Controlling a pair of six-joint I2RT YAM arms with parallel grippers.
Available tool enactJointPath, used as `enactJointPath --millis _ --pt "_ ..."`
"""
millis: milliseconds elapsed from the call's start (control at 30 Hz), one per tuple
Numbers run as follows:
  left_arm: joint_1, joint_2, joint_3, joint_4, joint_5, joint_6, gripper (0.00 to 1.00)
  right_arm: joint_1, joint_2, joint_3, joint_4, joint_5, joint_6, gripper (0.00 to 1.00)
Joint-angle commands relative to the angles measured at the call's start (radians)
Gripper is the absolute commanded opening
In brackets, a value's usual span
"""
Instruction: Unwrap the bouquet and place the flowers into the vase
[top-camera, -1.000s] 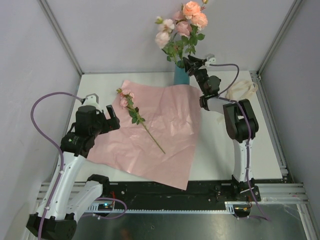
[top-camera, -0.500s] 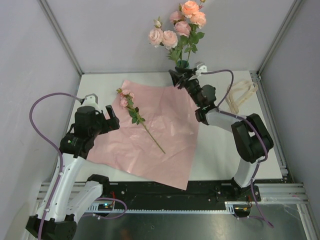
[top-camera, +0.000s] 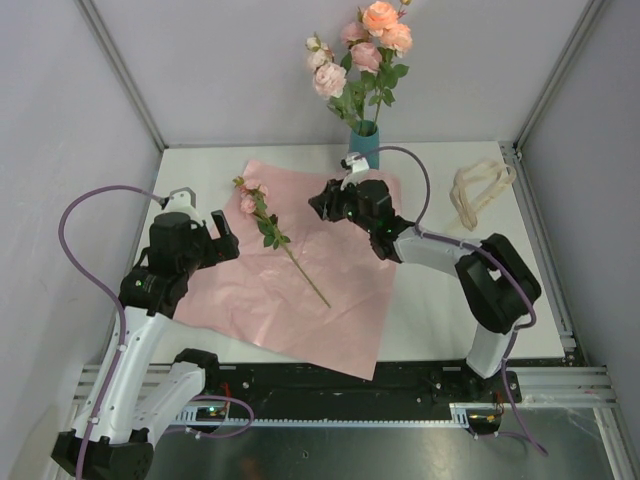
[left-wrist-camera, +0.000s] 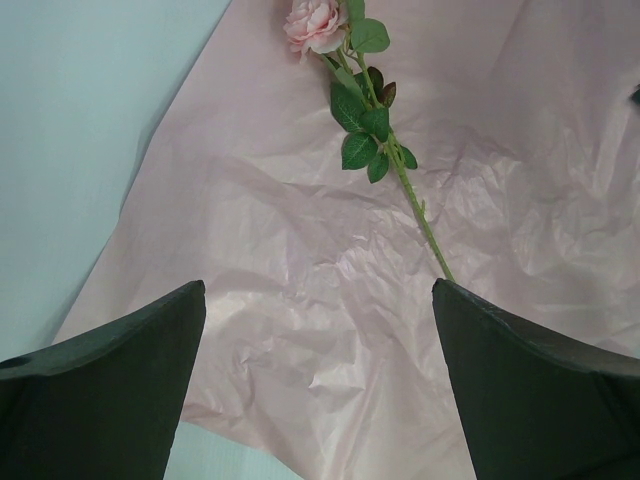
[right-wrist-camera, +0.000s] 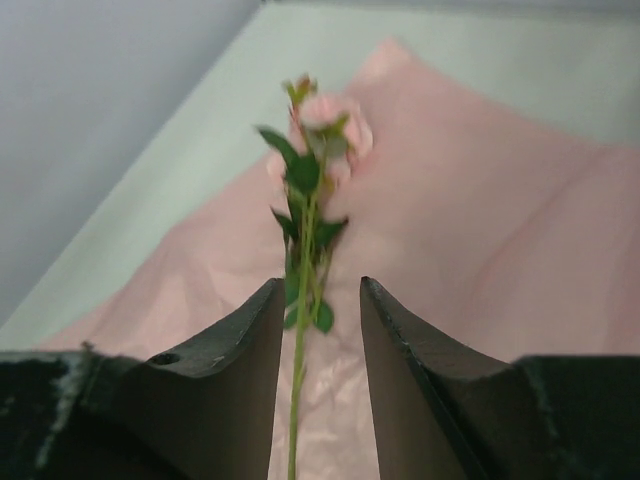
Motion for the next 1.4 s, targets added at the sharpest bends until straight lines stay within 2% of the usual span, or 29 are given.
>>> enactJointPath --millis 0,400,567,1033,1367 --pt "0.007 -0.020 -0.006 0.025 -0.004 0.004 1.00 0.028 0.074 0.064 -0.174 -0.035 0.111 0.41" --pt "0.006 -0.026 -0.006 0.025 -0.004 0.003 1.00 0.111 0.326 0.319 -0.406 -0.089 0.114 0.44" --pt "0.007 -0.028 -0.006 0.026 -0.004 0.004 1.00 0.136 0.394 0.419 -0.494 -0.061 0.072 0.46" --pt "0.007 -0.024 -0.006 0.025 -0.001 0.003 1.00 0.166 0.480 0.492 -0.535 -0.022 0.032 0.44" --pt "0.006 -0.024 -0.007 0.025 -0.001 0.003 1.00 0.175 0.511 0.524 -0.569 0.022 0.016 0.36"
